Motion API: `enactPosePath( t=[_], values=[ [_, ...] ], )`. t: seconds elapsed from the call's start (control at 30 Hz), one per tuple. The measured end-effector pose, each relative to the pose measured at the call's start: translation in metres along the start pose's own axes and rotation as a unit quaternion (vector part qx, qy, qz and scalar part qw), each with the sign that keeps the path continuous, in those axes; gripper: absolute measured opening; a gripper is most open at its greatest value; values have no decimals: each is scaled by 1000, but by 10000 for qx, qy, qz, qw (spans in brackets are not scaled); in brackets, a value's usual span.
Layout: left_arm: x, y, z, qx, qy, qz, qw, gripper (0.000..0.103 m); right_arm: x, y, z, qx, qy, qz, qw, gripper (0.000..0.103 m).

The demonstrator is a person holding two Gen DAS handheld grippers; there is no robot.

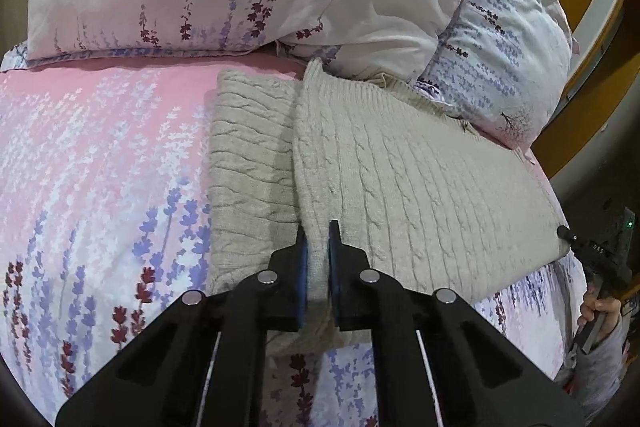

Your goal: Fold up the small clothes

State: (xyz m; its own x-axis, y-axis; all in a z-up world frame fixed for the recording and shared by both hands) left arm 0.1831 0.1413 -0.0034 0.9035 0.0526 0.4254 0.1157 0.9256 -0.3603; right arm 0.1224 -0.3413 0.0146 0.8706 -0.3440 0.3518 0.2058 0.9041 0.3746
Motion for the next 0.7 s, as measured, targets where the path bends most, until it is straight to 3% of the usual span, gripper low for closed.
enactPosePath(
  t=[0.23, 0.43, 0.57, 0.7],
  values=[
    [-1, 12, 8, -148, 24, 100, 9998, 7, -18, -3, 17, 93, -55, -142, 9998, 9],
    [1, 13, -1, 0, 62, -26, 10000, 7, -16, -10, -3, -395, 164, -200, 9989, 10],
    [-3, 13, 6, -57, 49, 3, 10000, 9, -8, 0, 3, -771, 60, 31, 9970, 27],
    [-2, 9, 29, -7, -309, 49, 9995, 10, 15, 10, 18, -606, -371, 115, 9974, 34]
  ],
)
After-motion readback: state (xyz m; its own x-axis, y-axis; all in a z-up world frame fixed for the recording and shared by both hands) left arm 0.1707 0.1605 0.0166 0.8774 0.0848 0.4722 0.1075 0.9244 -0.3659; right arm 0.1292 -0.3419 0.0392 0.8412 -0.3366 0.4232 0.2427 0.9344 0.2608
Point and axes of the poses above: each gripper's, at about its wrist camera, not at the fingertips, and z roughly against the way its jaws point, y to its left, x to its top, the point moved 4 cm from there along -z, roughly the way its jaws point, and after that the axes turned 12 degrees about y, right-handed, at the moved point
